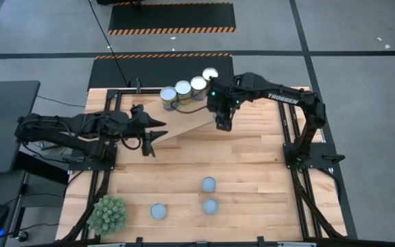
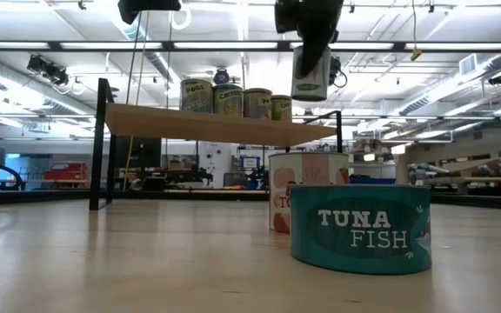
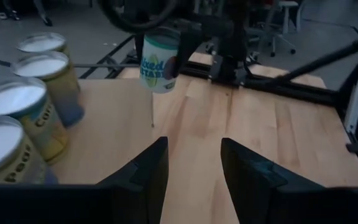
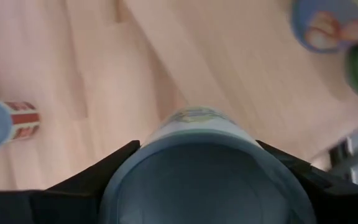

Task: Pick and place cans onto a shelf
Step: Put the canned mixed vegetables on the shelf

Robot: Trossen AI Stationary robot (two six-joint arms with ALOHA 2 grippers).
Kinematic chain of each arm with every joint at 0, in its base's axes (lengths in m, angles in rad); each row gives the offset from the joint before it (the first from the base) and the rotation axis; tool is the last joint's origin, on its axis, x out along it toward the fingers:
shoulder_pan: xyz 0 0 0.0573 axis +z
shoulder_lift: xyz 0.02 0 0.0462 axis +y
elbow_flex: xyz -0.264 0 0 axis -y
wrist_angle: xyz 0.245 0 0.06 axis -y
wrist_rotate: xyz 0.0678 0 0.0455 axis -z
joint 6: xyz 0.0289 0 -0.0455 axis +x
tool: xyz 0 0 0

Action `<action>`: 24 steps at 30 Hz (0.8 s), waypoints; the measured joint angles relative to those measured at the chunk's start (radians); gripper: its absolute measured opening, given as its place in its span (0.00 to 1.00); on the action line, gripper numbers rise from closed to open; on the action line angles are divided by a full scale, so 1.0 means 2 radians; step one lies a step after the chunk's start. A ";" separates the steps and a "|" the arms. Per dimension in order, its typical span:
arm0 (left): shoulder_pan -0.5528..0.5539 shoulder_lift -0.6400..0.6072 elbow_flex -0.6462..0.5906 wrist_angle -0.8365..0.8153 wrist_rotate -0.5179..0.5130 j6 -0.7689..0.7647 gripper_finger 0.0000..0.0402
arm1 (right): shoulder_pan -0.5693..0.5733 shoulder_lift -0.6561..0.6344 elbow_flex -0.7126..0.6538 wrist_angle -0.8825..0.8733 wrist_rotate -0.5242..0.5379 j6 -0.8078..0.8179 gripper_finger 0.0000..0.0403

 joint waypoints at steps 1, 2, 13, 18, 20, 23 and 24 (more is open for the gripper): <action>0.004 0.000 0.000 0.004 0.000 0.001 0.38 | -0.007 0.000 0.001 0.001 0.000 -0.005 0.71; 0.008 0.000 0.000 0.007 0.000 0.002 0.38 | -0.014 0.000 0.001 0.002 0.000 -0.010 0.71; 0.047 0.000 0.000 0.028 0.000 0.003 0.38 | -0.070 0.001 -0.029 0.038 -0.017 -0.106 0.71; 0.049 0.000 0.000 0.028 -0.003 0.003 0.38 | -0.080 0.001 -0.055 0.061 -0.025 -0.124 0.71; 0.049 0.000 0.000 0.028 -0.003 0.003 0.38 | -0.082 0.001 -0.063 0.066 -0.026 -0.129 0.71; 0.049 0.000 0.000 0.028 -0.004 0.003 0.38 | -0.082 0.001 -0.073 0.072 -0.021 -0.132 0.71; 0.049 0.000 0.000 0.028 -0.004 0.003 0.38 | -0.081 0.000 -0.075 0.074 -0.020 -0.132 0.72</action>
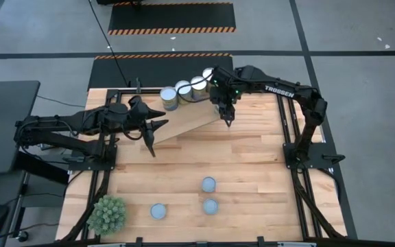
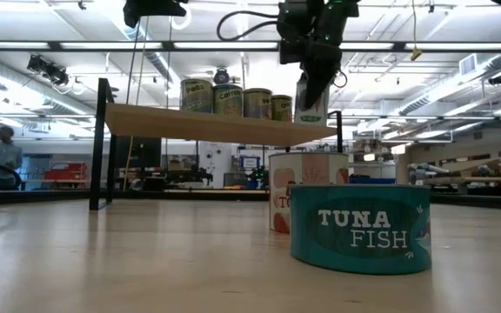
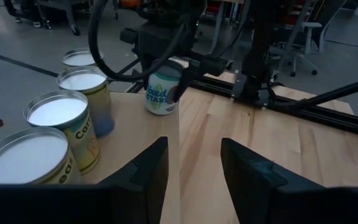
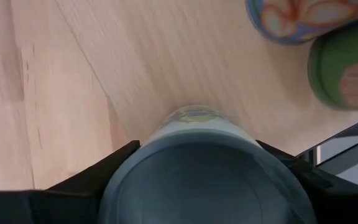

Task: Pick and place cans onto a shelf
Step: Put the canned mixed vegetables on the shelf, then put the canned diced tomatoes on the shelf

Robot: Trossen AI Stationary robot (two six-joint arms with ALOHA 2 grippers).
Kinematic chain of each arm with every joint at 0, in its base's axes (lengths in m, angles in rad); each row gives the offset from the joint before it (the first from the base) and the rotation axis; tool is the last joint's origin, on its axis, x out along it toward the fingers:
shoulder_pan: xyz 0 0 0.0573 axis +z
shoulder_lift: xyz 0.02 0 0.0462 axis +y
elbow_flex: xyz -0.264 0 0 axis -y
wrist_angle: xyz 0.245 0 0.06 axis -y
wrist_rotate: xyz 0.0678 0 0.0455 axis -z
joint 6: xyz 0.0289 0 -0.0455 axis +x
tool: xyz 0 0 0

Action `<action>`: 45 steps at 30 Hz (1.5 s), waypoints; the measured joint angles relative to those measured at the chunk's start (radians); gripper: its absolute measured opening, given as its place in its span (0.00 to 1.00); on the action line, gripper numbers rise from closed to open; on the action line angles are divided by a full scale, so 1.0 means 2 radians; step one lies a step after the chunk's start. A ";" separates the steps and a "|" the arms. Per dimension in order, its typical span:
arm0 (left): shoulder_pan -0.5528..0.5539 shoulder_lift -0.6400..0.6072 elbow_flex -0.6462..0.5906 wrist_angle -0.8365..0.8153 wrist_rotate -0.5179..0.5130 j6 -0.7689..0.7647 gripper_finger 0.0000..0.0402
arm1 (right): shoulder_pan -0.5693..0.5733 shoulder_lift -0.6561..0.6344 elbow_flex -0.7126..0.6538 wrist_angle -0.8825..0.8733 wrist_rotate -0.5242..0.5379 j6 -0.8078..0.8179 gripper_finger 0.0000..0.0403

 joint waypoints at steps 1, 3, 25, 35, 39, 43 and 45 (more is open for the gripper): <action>0.000 0.000 0.000 0.000 0.000 0.000 0.38 | 0.000 0.000 -0.001 0.000 0.000 0.000 0.72; 0.000 0.000 0.000 0.000 0.000 0.000 0.38 | 0.000 -0.001 -0.003 0.002 -0.003 0.000 0.75; 0.000 0.000 0.000 -0.001 0.000 0.000 0.38 | 0.008 0.001 0.075 -0.005 0.035 0.028 0.97; 0.000 0.000 0.000 -0.028 0.087 -0.023 0.38 | 0.054 0.001 0.149 -0.012 0.047 0.056 0.96; -0.005 0.000 0.000 -0.062 0.129 -0.040 0.38 | 0.085 0.000 0.154 0.003 0.042 0.084 0.95; -0.009 0.000 0.000 -0.082 0.128 -0.040 0.38 | 0.121 0.000 0.145 0.025 0.033 0.102 0.94; -0.010 0.000 0.000 -0.083 0.128 -0.040 0.38 | 0.139 0.001 0.138 0.031 0.033 0.105 0.93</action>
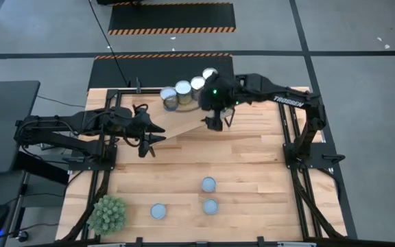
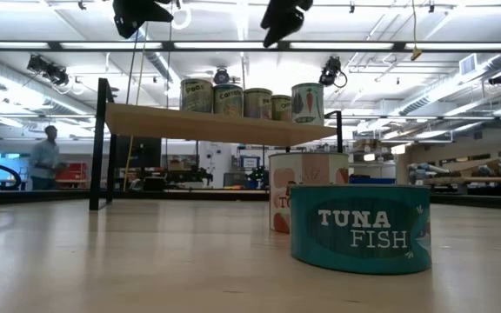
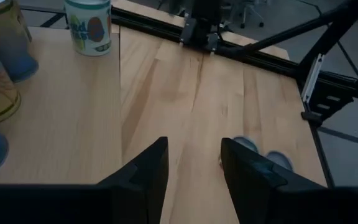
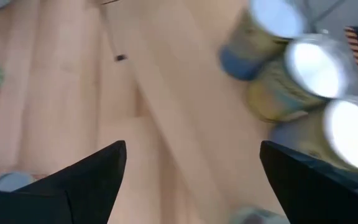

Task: Pick and place cans onto a shelf
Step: Put the canned diced tomatoes on the shelf

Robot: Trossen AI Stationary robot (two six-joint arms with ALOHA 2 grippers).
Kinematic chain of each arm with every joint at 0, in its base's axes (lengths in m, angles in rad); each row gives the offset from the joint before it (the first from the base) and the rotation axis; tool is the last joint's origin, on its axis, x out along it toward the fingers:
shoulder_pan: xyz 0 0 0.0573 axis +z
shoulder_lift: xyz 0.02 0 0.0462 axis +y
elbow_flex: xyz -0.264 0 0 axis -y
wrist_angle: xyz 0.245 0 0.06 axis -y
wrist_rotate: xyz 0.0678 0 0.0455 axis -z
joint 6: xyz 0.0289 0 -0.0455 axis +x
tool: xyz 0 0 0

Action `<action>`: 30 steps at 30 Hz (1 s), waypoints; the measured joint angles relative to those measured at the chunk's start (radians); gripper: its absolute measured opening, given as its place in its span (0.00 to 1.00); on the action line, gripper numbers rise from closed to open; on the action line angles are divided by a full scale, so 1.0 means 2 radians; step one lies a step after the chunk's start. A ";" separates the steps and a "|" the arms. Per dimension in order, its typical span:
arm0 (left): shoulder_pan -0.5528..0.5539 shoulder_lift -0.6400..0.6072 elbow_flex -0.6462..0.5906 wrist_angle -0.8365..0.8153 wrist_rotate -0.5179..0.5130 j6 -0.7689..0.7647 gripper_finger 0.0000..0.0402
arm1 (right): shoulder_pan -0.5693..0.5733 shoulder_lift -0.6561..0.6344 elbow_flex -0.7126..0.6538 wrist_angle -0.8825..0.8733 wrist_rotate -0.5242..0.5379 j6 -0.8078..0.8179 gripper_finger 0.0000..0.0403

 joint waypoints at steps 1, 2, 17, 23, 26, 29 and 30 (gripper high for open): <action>0.000 0.000 0.000 0.000 0.000 0.000 0.38 | 0.008 0.000 -0.003 0.003 0.000 0.000 0.93; 0.000 0.000 0.000 0.000 -0.001 0.000 0.38 | 0.017 0.000 -0.006 0.006 0.000 0.000 0.93; 0.000 0.000 0.000 0.005 -0.060 0.026 0.38 | 0.103 0.000 -0.160 0.120 -0.028 0.035 0.93; 0.000 0.000 0.000 0.005 -0.060 0.030 0.38 | 0.133 0.000 -0.235 0.204 -0.032 0.036 0.93; 0.000 0.000 0.000 0.005 -0.060 0.032 0.38 | 0.145 0.000 -0.261 0.231 -0.030 0.039 0.94; 0.000 0.000 0.000 0.005 -0.060 0.032 0.38 | 0.159 0.000 -0.273 0.231 -0.013 0.046 0.97; 0.000 0.000 0.000 0.005 -0.060 0.031 0.38 | 0.163 0.000 -0.276 0.233 -0.013 0.046 0.98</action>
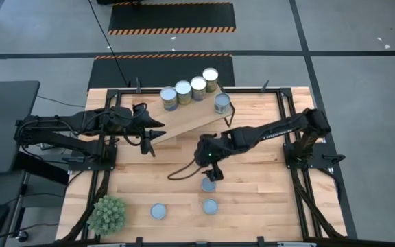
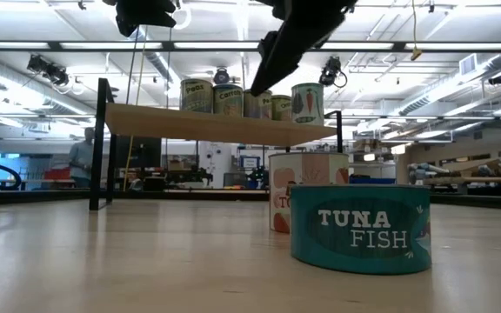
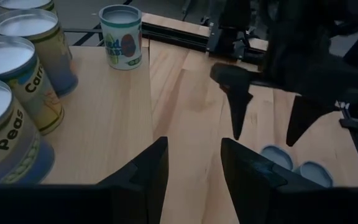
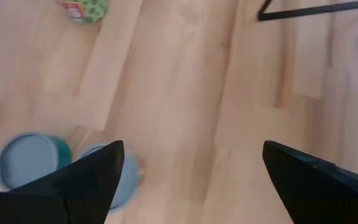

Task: Pick and place cans onto a shelf
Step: Put the canned diced tomatoes on the shelf

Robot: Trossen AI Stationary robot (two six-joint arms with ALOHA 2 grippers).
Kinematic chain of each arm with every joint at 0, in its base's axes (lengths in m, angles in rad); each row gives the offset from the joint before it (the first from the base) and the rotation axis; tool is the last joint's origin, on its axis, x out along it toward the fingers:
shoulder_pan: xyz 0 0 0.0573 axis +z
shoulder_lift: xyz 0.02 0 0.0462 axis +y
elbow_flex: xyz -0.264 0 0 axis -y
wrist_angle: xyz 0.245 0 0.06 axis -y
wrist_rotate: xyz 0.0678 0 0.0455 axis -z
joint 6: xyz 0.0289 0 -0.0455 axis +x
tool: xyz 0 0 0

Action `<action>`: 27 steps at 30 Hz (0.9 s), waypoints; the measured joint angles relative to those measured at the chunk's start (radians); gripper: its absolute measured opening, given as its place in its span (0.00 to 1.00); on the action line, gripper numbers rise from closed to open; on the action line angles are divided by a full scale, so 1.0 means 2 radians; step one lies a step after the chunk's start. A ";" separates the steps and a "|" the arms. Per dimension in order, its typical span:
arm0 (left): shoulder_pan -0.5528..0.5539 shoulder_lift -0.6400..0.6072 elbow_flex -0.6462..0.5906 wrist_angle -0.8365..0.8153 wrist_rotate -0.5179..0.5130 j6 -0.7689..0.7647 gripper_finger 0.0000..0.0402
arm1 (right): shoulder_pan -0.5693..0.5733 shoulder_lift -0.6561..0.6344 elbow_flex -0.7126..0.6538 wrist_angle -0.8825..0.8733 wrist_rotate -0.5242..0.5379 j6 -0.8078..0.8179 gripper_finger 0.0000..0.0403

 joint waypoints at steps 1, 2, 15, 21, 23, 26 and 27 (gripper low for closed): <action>0.000 0.000 0.000 0.000 0.000 -0.003 0.38 | 0.004 0.000 -0.004 0.000 0.000 0.000 0.98; 0.000 0.000 0.000 -0.001 0.000 -0.006 0.38 | 0.007 0.000 -0.009 -0.001 0.000 -0.002 0.99; 0.000 0.000 0.000 -0.004 0.000 -0.007 0.38 | 0.040 0.000 -0.113 0.125 -0.052 -0.061 0.98; 0.000 0.000 0.000 -0.014 0.000 -0.008 0.38 | 0.059 0.000 -0.167 0.199 -0.055 -0.069 0.98; 0.000 0.000 0.000 -0.019 0.000 -0.008 0.38 | 0.061 0.000 -0.182 0.223 -0.055 -0.069 0.98; 0.000 0.000 0.000 -0.023 0.000 -0.008 0.38 | 0.061 0.000 -0.197 0.257 -0.055 -0.069 0.98; 0.000 0.000 0.000 -0.024 0.000 -0.008 0.38 | 0.061 0.000 -0.204 0.268 -0.054 -0.069 0.98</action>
